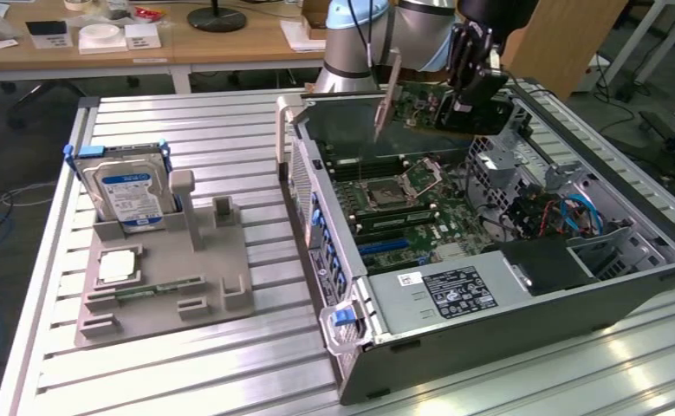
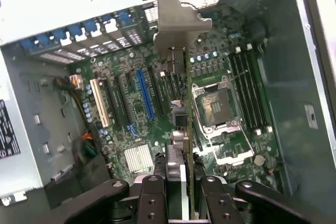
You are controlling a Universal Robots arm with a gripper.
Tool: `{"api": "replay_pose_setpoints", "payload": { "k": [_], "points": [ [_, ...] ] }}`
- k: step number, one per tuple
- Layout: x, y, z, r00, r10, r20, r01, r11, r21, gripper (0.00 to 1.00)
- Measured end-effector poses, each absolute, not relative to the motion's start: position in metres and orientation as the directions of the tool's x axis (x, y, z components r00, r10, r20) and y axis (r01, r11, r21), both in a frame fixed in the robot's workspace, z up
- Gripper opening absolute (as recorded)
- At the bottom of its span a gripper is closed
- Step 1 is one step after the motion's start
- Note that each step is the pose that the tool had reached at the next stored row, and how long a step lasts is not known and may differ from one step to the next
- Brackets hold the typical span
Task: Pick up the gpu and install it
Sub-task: 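Insert the gpu into the slot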
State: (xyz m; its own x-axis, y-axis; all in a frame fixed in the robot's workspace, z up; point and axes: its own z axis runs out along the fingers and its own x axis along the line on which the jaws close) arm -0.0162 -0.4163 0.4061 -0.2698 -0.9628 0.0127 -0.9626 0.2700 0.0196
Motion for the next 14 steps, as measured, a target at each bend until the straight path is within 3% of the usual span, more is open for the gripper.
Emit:
{"api": "replay_pose_setpoints", "payload": {
  "k": [7,14],
  "points": [
    [-0.016,-0.416,0.404,-0.182,-0.983,0.005,-0.983,0.182,-0.013,0.29],
    [-0.016,-0.416,0.396,-0.090,-0.996,0.002,-0.996,0.090,-0.014,0.29]
  ]
}}
